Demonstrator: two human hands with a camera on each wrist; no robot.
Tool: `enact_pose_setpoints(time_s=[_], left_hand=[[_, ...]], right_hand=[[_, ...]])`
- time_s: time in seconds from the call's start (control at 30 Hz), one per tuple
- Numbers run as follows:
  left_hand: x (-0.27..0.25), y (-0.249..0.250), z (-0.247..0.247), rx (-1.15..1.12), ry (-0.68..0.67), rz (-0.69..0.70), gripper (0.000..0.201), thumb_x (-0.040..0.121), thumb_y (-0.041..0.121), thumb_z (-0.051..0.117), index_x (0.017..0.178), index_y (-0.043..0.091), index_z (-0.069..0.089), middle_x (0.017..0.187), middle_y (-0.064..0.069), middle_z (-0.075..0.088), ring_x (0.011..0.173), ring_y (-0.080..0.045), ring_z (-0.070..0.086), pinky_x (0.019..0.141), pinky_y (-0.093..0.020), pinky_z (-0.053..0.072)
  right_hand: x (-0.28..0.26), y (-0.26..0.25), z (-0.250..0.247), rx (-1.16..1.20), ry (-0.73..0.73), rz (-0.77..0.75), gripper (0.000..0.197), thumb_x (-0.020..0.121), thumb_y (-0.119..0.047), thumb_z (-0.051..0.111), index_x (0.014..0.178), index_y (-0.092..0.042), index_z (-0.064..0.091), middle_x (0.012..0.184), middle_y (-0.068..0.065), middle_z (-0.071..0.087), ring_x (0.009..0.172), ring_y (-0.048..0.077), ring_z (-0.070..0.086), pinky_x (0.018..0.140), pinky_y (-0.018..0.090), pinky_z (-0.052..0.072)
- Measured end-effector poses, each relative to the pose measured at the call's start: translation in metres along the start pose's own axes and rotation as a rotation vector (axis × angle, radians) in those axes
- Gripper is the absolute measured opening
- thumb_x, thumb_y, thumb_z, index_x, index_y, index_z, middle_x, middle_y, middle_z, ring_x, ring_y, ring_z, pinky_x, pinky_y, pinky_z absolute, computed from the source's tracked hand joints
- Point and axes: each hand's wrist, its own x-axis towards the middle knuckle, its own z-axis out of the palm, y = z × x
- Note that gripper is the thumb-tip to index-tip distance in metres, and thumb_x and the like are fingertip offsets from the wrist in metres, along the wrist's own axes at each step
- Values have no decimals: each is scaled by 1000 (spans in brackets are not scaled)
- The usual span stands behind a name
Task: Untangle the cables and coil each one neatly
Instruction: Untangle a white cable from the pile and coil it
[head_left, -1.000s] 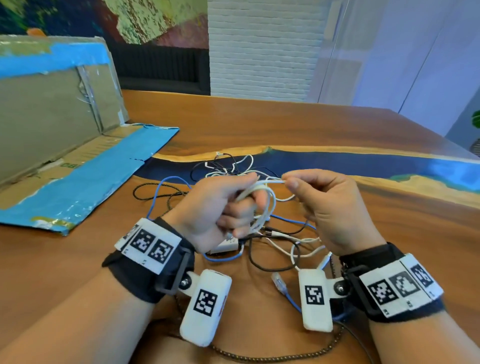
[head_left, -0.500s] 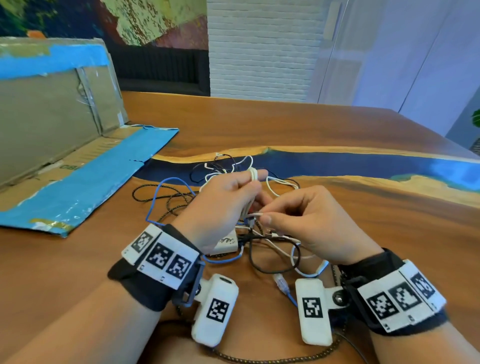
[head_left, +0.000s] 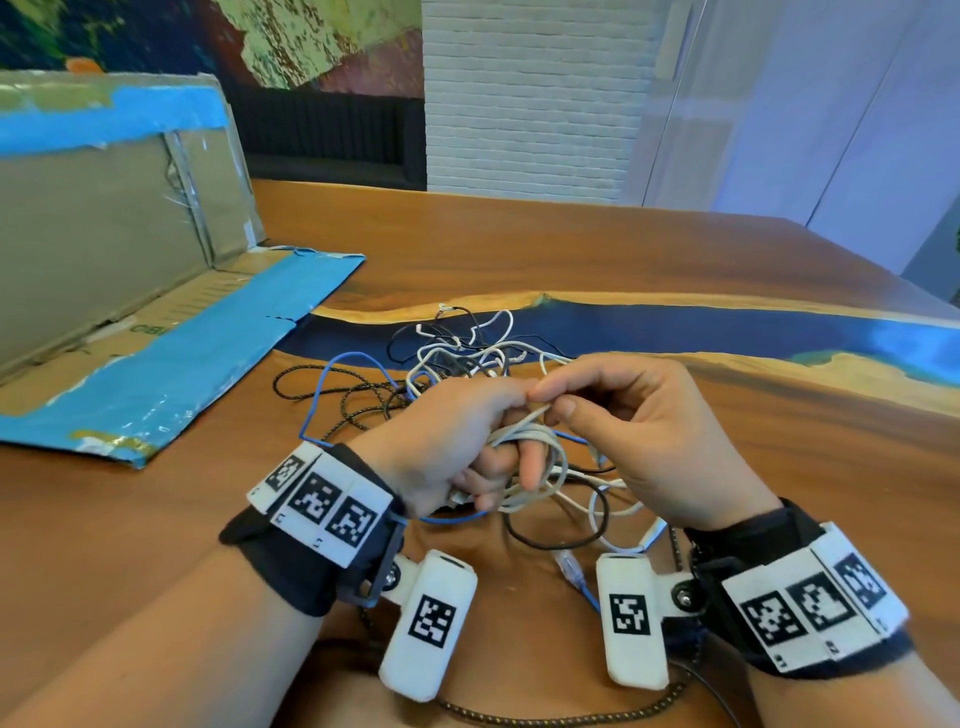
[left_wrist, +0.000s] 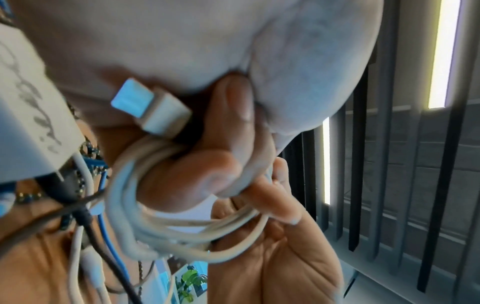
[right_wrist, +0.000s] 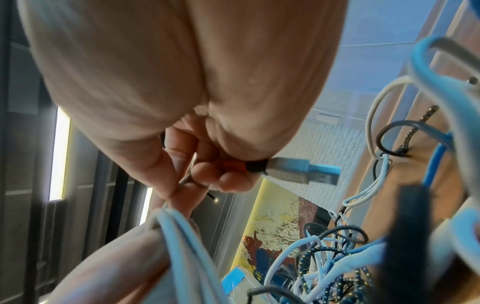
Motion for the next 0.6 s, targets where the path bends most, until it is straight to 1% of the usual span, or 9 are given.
enact_pose_setpoints(time_s=[0.07, 0.1, 0.13, 0.17, 0.2, 0.3, 0.5, 0.57, 0.6], left_hand=[[2, -2, 1, -73, -6, 31, 66, 104, 35, 35, 96, -28, 55, 49, -10, 19, 36, -18, 11, 45, -26, 32], [2, -1, 2, -116, 1, 47, 64, 104, 34, 36, 85, -23, 60, 47, -12, 21, 37, -18, 10, 45, -26, 31], [2, 1, 3, -162, 14, 61, 63, 103, 32, 37, 67, -12, 62, 43, -9, 22, 37, -18, 9, 45, -26, 31], [2, 2, 4, -214, 21, 79, 60, 101, 32, 38, 53, 1, 57, 42, -4, 20, 38, -19, 8, 45, -26, 32], [2, 3, 4, -268, 18, 103, 55, 98, 32, 40, 50, 7, 50, 44, -1, 16, 40, -20, 7, 46, -26, 34], [3, 5, 7, -373, 43, 155, 47, 92, 34, 43, 51, 12, 42, 48, 0, 13, 44, -21, 7, 48, -28, 36], [8, 0, 9, -398, 182, 200, 52, 100, 25, 35, 49, 16, 35, 47, 1, 16, 40, -17, 13, 47, -29, 33], [9, 0, 9, -401, 196, 217, 53, 100, 24, 35, 48, 16, 35, 46, 1, 16, 40, -16, 14, 48, -30, 31], [8, 0, 9, -405, 201, 226, 53, 100, 24, 34, 48, 17, 35, 46, 1, 16, 40, -16, 13, 49, -31, 30]], right_hand=[[0, 0, 0, 18, 8, -7, 29, 95, 9, 61, 96, -16, 77, 94, 7, 78, 92, 19, 74, 81, 25, 56], [1, 1, 0, 29, 31, -4, 27, 95, 9, 62, 96, -14, 76, 94, 6, 78, 89, 17, 74, 78, 23, 55], [2, 2, -1, 43, 63, 7, 24, 94, 10, 62, 96, -11, 75, 92, 6, 78, 87, 15, 73, 76, 20, 54], [3, 3, -1, 56, 99, 22, 21, 94, 10, 63, 96, -8, 74, 91, 5, 78, 84, 14, 73, 74, 19, 54], [4, 4, 0, 69, 134, 36, 18, 93, 9, 65, 96, -6, 74, 89, 5, 78, 82, 13, 73, 73, 20, 55], [5, 8, 5, 78, 209, 84, 12, 90, 2, 70, 94, -7, 77, 86, 4, 79, 78, 14, 74, 69, 23, 57], [6, 9, 9, -54, 195, 156, 12, 92, -12, 73, 101, -13, 81, 89, 4, 80, 87, 30, 74, 76, 39, 62], [6, 8, 5, -97, 144, 180, 12, 93, -13, 73, 102, -14, 81, 84, -3, 79, 79, 22, 74, 70, 33, 62], [6, 9, 3, -114, 100, 197, 12, 94, -13, 72, 102, -13, 81, 76, -10, 77, 69, 13, 71, 63, 23, 57]])
